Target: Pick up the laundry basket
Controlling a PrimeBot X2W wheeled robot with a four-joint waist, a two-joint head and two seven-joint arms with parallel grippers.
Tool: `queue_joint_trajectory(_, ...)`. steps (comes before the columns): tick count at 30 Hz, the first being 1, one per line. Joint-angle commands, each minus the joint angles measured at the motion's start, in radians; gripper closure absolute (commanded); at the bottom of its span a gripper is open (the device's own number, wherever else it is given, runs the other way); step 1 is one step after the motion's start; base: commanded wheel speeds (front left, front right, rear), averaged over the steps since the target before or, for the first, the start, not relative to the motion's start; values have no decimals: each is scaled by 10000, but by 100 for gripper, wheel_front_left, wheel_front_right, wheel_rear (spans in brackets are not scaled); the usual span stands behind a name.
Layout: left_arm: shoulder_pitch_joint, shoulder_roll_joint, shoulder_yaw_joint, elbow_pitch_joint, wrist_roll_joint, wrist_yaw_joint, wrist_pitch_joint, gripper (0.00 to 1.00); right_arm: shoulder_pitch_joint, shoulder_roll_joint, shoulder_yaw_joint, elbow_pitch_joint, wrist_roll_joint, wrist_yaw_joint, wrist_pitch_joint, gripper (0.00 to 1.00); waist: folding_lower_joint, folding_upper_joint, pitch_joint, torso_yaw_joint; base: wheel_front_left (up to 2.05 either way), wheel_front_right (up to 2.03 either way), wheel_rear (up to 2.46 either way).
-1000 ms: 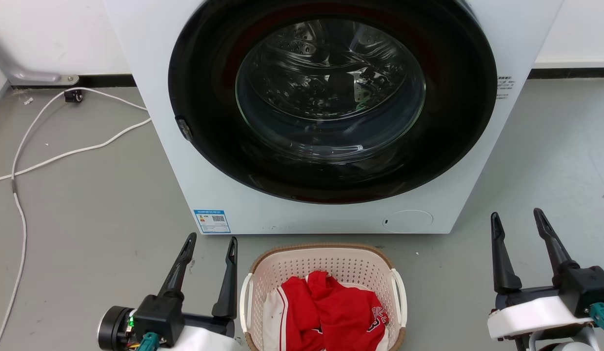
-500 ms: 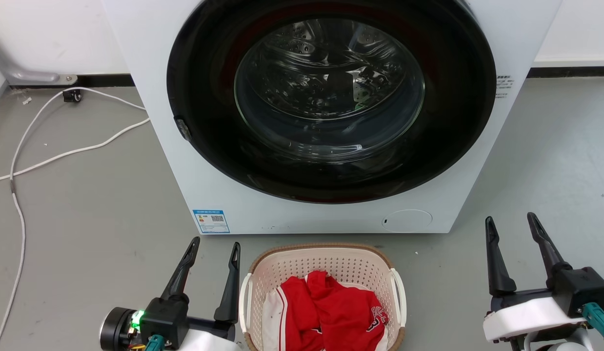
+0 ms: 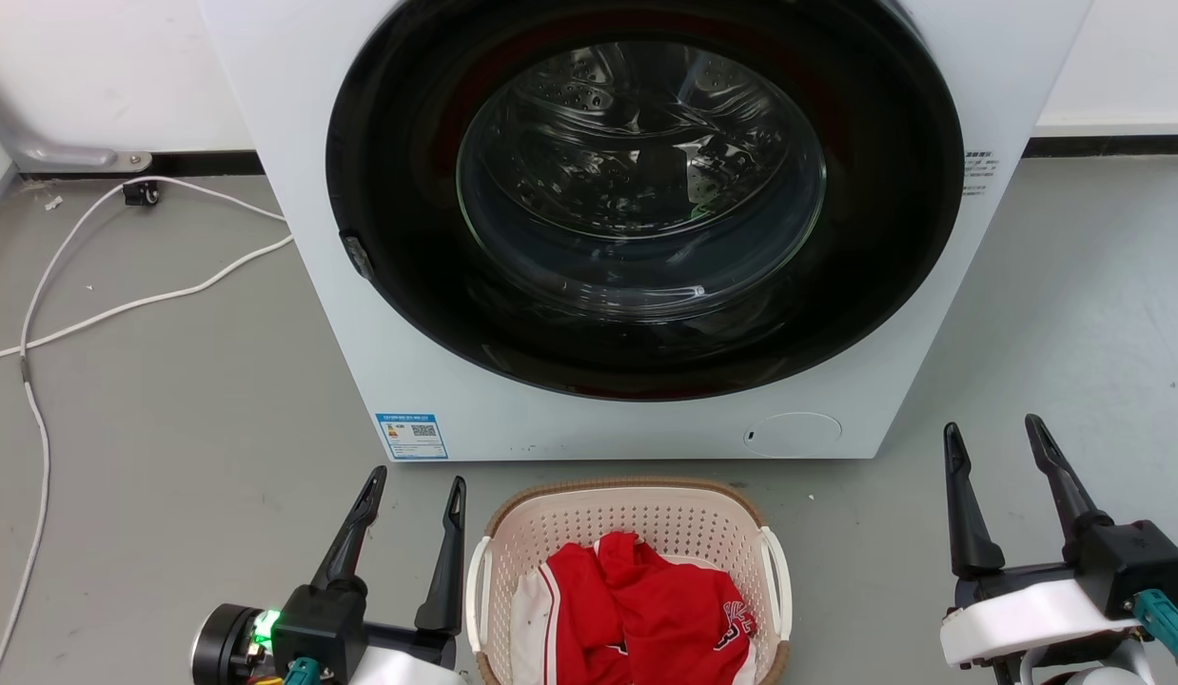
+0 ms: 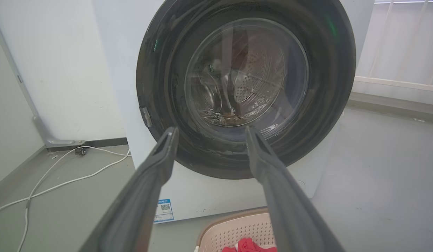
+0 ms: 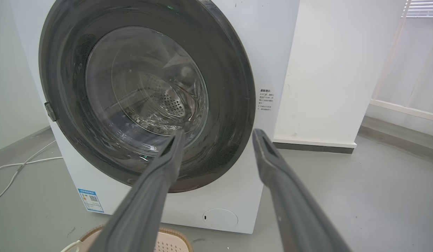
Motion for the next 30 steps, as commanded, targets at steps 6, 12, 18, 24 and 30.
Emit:
queue_joint_trajectory(6,55,-38,56,-23,75,-57,-27,0,-39,16,22,-71,-53,-3,-21,0,0,0,86,-6,0,0,0)
queue_joint_trajectory(12,-116,-61,135,81,60,-99,-27,0,-152,16,-3,-139,-80,-3,-20,0,0,0,435,-17,0,0,0)
queue_joint_trajectory(18,-482,-80,222,467,85,-44,-25,0,-449,16,107,17,-232,-3,106,0,0,0,1260,-39,0,0,0)
queue_joint_trajectory(24,-1352,49,265,1371,253,-171,-25,0,-1301,16,350,450,-333,-3,583,0,0,0,2495,-114,0,0,0)
queue_joint_trajectory(30,-2756,279,278,2740,245,-335,-25,0,-2461,16,489,1273,-430,-3,1154,0,0,0,3885,-123,0,0,0)
